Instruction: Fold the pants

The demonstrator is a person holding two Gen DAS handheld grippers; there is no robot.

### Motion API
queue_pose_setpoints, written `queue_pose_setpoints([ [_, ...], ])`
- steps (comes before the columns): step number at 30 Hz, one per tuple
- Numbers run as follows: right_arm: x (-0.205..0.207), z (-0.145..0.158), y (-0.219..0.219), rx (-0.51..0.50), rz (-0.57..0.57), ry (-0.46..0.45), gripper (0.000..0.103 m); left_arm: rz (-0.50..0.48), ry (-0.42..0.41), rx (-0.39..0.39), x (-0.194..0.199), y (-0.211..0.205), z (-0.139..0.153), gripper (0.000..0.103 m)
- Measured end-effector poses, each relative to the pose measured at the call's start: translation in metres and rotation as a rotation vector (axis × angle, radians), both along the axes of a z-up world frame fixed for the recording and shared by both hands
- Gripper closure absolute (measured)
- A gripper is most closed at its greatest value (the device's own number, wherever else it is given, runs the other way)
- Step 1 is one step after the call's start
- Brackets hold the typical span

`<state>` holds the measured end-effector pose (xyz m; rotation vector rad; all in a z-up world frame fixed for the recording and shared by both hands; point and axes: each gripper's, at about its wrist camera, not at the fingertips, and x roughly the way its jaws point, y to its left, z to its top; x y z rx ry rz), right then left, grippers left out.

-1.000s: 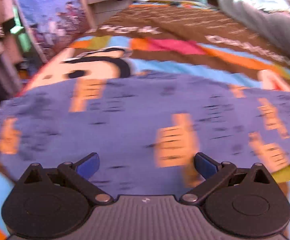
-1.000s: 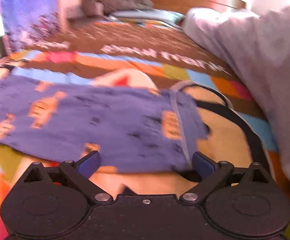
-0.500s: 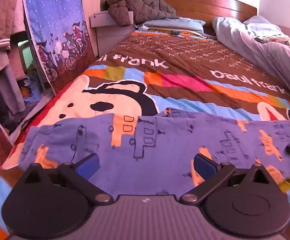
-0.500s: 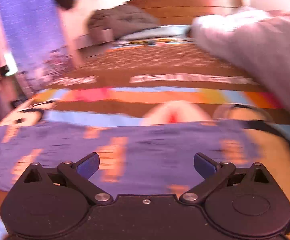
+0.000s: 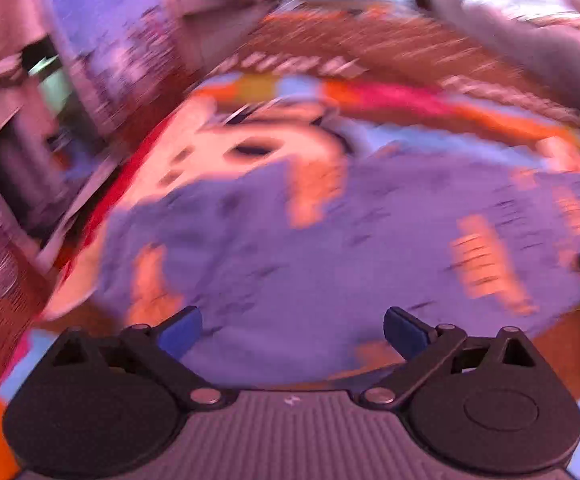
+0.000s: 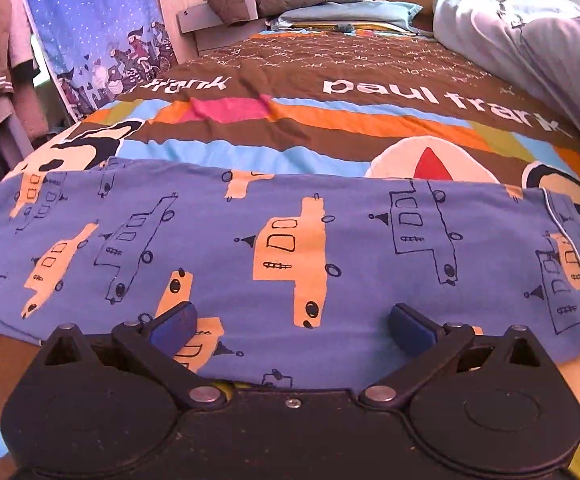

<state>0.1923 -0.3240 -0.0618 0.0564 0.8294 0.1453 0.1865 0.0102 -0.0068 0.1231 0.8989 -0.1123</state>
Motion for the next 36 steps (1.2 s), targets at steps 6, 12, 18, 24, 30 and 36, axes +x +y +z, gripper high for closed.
queue_pose_setpoints([
  [6, -0.004, -0.001, -0.006, 0.019, -0.002, -0.001, 0.001, -0.106, -0.114, -0.22, 0.065, -0.05, 0.016, 0.003],
  [12, -0.004, -0.001, -0.006, 0.016, 0.0, -0.003, 0.001, -0.039, 0.041, -0.468, 0.147, -0.067, -0.032, 0.012],
  [18, -0.005, 0.0, -0.009, 0.039, 0.008, -0.003, 0.001, -0.034, 0.04, -0.478, 0.162, -0.042, -0.05, 0.02],
  [24, -0.009, 0.002, -0.019, 0.101, 0.002, -0.017, 0.001, 0.186, -0.01, -0.423, 0.168, -0.049, -0.021, 0.018],
  [30, -0.023, 0.013, -0.057, 0.184, -0.138, -0.042, 0.001, 0.02, -0.056, -0.392, 0.124, -0.118, -0.003, 0.002],
  [36, -0.039, 0.01, -0.128, 0.303, -0.278, 0.008, 0.001, -0.047, 0.051, -0.348, 0.101, -0.183, -0.03, 0.002],
])
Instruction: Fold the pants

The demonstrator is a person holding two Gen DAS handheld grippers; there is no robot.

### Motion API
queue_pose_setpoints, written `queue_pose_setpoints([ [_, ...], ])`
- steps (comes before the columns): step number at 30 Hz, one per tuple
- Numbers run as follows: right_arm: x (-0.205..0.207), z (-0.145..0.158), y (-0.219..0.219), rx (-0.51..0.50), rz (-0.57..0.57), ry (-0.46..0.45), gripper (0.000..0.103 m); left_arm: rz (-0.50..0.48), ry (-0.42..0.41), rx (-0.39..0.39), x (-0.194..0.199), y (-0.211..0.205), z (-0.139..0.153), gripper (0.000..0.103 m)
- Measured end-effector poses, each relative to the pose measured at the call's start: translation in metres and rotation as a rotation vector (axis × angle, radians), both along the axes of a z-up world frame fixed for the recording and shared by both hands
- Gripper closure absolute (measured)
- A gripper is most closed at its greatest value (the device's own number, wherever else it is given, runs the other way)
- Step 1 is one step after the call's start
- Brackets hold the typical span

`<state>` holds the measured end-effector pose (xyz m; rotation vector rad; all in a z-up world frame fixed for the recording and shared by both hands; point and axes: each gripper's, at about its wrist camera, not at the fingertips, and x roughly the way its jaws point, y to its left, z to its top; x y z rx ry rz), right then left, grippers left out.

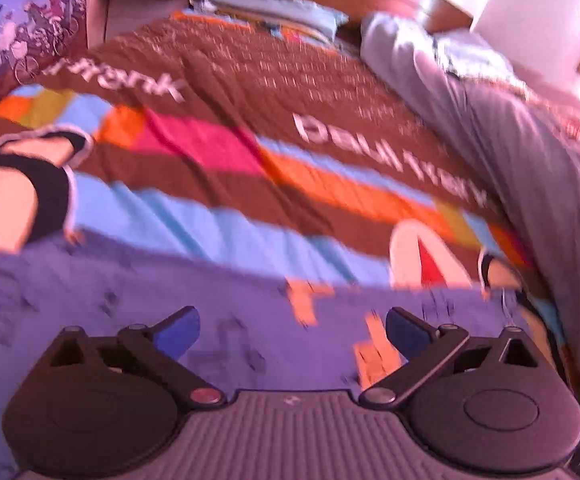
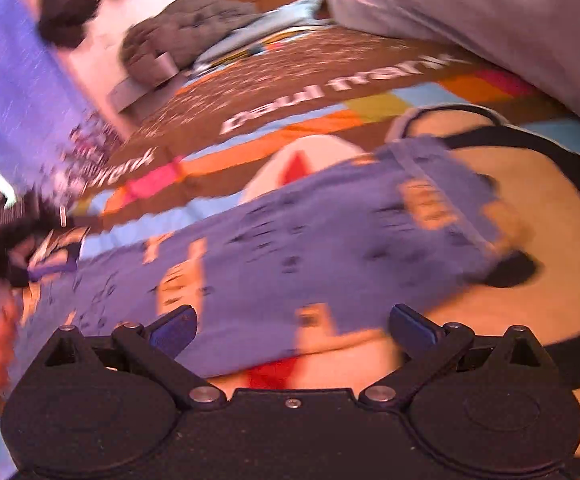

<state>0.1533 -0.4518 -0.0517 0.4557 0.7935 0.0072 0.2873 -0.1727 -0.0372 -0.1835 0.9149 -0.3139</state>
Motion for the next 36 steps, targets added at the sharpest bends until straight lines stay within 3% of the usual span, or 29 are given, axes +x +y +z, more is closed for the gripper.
queue_pose_setpoints([
  [4, -0.014, -0.001, -0.059, 0.089, -0.119, 0.013, 0.001, -0.047, -0.013, -0.013, -0.007, -0.038, 0.003, 0.002],
  [8, -0.042, -0.011, -0.115, 0.349, -0.182, -0.024, 0.001, -0.187, -0.061, 0.004, 0.0, -0.102, 0.012, 0.002],
  [10, -0.054, -0.019, -0.133, 0.468, -0.192, -0.056, 0.001, -0.267, -0.078, 0.013, 0.003, -0.138, 0.01, 0.014],
  [12, -0.063, -0.023, -0.141, 0.525, -0.196, -0.089, 0.002, -0.34, -0.072, 0.06, 0.005, -0.174, 0.005, 0.021],
  [18, -0.062, -0.023, -0.133, 0.458, -0.194, -0.095, 0.005, -0.46, -0.111, 0.268, 0.013, -0.239, -0.016, 0.024],
  [22, -0.055, -0.022, -0.125, 0.386, -0.203, -0.085, 0.016, -0.537, -0.116, 0.41, 0.023, -0.26, -0.03, 0.021],
  [26, -0.046, -0.026, -0.129, 0.376, -0.226, -0.075, 0.031, -0.54, -0.11, 0.4, 0.029, -0.264, -0.022, 0.022],
  [31, -0.028, -0.025, -0.125, 0.297, -0.185, -0.048, 0.037, -0.558, -0.113, 0.318, 0.023, -0.266, 0.003, 0.025],
  [33, -0.021, -0.025, -0.121, 0.267, -0.186, -0.046, 0.05, -0.564, -0.075, 0.305, 0.022, -0.272, 0.011, 0.024],
  [34, -0.019, -0.027, -0.119, 0.258, -0.195, -0.043, 0.065, -0.563, -0.053, 0.3, 0.021, -0.275, 0.014, 0.024],
  [36, -0.016, -0.029, -0.115, 0.208, -0.218, -0.026, 0.078, -0.555, -0.01, 0.289, 0.021, -0.281, 0.019, 0.024],
])
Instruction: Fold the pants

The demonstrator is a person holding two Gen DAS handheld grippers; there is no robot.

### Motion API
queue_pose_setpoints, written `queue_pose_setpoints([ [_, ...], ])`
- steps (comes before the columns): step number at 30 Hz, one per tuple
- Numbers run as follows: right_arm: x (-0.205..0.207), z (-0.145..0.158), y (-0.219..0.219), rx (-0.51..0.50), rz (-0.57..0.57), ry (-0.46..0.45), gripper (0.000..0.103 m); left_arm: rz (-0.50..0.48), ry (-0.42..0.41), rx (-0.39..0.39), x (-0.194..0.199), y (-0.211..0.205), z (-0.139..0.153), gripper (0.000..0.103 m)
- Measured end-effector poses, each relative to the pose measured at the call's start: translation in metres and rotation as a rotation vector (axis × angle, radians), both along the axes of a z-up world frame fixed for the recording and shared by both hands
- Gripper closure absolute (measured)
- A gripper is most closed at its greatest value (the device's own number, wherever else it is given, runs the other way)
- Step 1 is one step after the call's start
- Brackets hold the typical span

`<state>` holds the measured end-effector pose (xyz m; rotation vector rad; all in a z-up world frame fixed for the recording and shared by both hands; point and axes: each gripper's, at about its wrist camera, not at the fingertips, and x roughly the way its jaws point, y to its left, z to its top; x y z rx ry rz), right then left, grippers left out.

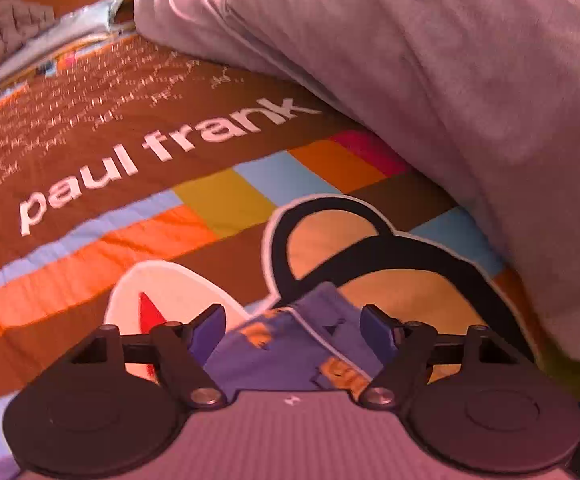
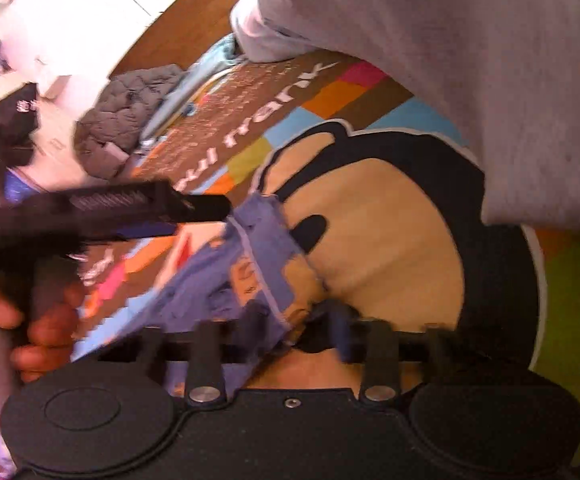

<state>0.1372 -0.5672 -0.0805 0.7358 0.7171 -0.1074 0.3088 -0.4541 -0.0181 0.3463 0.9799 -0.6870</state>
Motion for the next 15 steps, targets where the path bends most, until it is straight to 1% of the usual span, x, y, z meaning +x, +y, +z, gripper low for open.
queue_pose_setpoints([
  [2, 0.001, 0.002, 0.007, -0.058, 0.011, 0.003, 0.081, 0.019, 0.043, -0.013, 0.001, -0.005, 0.003, 0.023],
  [4, 0.003, 0.007, 0.021, -0.162, 0.034, 0.006, 0.083, 0.045, 0.086, 0.01, 0.003, -0.013, 0.003, 0.023],
  [5, 0.004, 0.01, 0.031, -0.231, 0.05, 0.008, 0.084, 0.057, 0.089, 0.042, 0.002, -0.017, 0.002, 0.023],
  [7, 0.007, 0.015, 0.055, -0.404, 0.1, 0.011, 0.085, 0.059, 0.076, 0.137, -0.002, -0.026, -0.002, 0.023],
  [8, 0.008, 0.017, 0.067, -0.486, 0.124, 0.012, 0.085, 0.05, 0.074, 0.171, -0.003, -0.03, -0.004, 0.023],
  [9, 0.009, 0.018, 0.08, -0.571, 0.155, 0.012, 0.086, 0.042, 0.076, 0.187, -0.004, -0.033, -0.005, 0.023],
  [12, 0.008, 0.018, 0.109, -0.764, 0.232, 0.007, 0.086, 0.059, 0.108, 0.184, -0.002, -0.038, -0.005, 0.023],
  [15, 0.007, 0.016, 0.13, -0.887, 0.289, -0.009, 0.086, 0.092, 0.168, 0.174, 0.003, -0.043, -0.007, 0.023],
])
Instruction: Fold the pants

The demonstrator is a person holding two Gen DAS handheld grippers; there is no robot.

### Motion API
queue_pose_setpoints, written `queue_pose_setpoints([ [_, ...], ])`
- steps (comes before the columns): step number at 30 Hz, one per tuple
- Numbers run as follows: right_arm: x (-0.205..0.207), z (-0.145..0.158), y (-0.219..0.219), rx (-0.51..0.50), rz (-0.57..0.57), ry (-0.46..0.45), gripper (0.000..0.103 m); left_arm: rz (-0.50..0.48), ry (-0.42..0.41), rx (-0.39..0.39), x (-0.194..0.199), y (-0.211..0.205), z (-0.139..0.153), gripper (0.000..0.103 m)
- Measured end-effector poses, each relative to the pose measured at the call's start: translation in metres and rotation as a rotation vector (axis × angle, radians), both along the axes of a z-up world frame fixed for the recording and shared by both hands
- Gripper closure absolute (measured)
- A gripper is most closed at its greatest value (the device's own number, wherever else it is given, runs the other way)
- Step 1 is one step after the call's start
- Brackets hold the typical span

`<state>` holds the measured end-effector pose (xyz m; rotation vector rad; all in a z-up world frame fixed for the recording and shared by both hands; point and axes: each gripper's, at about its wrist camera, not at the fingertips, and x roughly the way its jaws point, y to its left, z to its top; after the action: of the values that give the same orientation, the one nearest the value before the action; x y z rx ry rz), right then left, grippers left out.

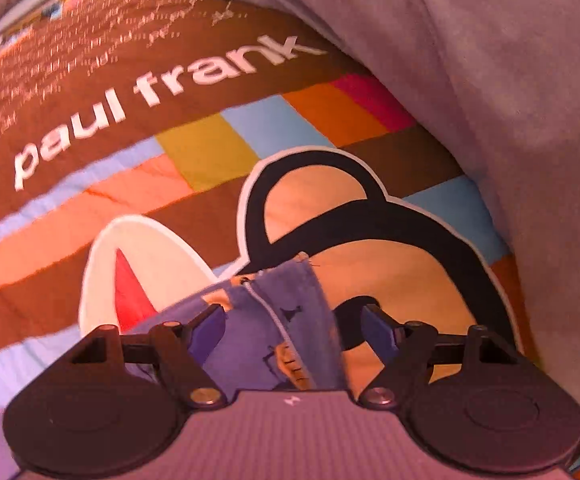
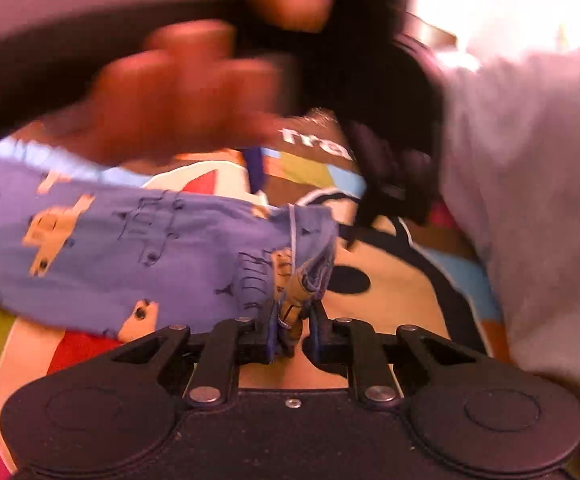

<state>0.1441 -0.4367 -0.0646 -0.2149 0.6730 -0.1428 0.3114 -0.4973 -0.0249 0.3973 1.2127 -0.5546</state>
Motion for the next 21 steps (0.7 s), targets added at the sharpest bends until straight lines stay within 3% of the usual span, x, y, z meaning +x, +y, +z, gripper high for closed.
queue_pose_setpoints([
  [3, -0.002, -0.002, 0.015, -0.084, 0.048, -0.013, 0.086, 0.042, 0.045, 0.017, 0.003, -0.006, -0.003, 0.025],
  [5, 0.0, -0.004, 0.022, -0.129, 0.072, -0.02, 0.086, 0.055, 0.071, 0.057, 0.004, -0.009, -0.006, 0.036],
  [7, -0.001, -0.005, 0.028, -0.167, 0.091, -0.021, 0.086, 0.053, 0.092, 0.118, 0.004, -0.013, -0.01, 0.059],
  [8, -0.001, -0.006, 0.031, -0.18, 0.098, -0.021, 0.086, 0.051, 0.095, 0.14, 0.003, -0.014, -0.012, 0.063],
  [10, -0.001, -0.005, 0.035, -0.203, 0.107, -0.024, 0.086, 0.046, 0.079, 0.186, 0.001, -0.016, -0.014, 0.085],
  [13, -0.004, -0.003, 0.037, -0.216, 0.109, -0.036, 0.085, 0.058, 0.061, 0.177, -0.001, -0.012, -0.011, 0.091],
  [15, -0.004, -0.001, 0.035, -0.194, 0.106, -0.045, 0.078, 0.071, 0.054, 0.158, -0.002, -0.009, -0.008, 0.091],
  [21, -0.003, 0.012, 0.002, 0.044, 0.051, -0.069, 0.059, 0.112, 0.054, 0.082, -0.002, 0.009, -0.001, 0.092],
])
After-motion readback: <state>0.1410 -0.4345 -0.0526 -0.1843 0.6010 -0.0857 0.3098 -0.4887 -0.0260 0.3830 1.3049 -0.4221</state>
